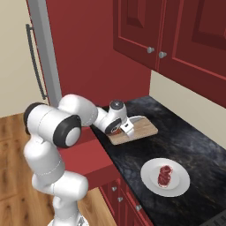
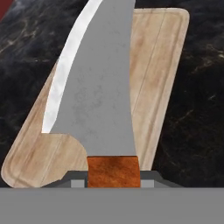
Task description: Pick up the knife from the drawer and place it on the cutting board. Then place the meat from the plate to the cutting board.
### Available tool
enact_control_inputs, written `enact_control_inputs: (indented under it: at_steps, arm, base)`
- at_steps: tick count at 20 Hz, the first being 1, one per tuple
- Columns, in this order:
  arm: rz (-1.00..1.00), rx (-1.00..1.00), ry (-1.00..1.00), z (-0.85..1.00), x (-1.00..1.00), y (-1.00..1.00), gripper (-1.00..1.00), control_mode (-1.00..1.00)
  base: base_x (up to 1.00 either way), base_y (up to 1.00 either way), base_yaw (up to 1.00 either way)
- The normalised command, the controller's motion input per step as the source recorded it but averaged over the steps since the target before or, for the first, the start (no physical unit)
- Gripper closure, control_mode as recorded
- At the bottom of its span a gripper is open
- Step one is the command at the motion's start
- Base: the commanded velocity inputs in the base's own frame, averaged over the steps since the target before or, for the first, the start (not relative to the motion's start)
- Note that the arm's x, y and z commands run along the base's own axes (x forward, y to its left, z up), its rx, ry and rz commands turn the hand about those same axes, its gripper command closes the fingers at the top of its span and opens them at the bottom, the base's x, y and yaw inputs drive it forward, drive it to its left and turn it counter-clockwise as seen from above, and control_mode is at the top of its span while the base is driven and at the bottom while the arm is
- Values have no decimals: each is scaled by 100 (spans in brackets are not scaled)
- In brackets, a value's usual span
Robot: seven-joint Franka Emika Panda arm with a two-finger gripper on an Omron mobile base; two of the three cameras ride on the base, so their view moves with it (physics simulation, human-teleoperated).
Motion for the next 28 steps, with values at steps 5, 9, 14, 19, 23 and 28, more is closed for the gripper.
enact_control_inputs:
  at_steps: [5,9,14,19,23,28]
  arm:
    - [0,0,3,-27,12,-8,100,-100]
    - [0,2,0,-23,14,-21,100,-100]
    - [0,2,0,-17,29,-21,100,-100]
    - [0,0,0,-15,50,-6,100,-100]
    - [0,0,3,-12,52,-2,100,-100]
    - [1,0,8,-21,37,0,100,-100]
  base:
    - [0,0,0]
    - [0,0,0]
    - [0,0,0]
    - [0,0,0]
    - [0,0,0]
    - [0,0,0]
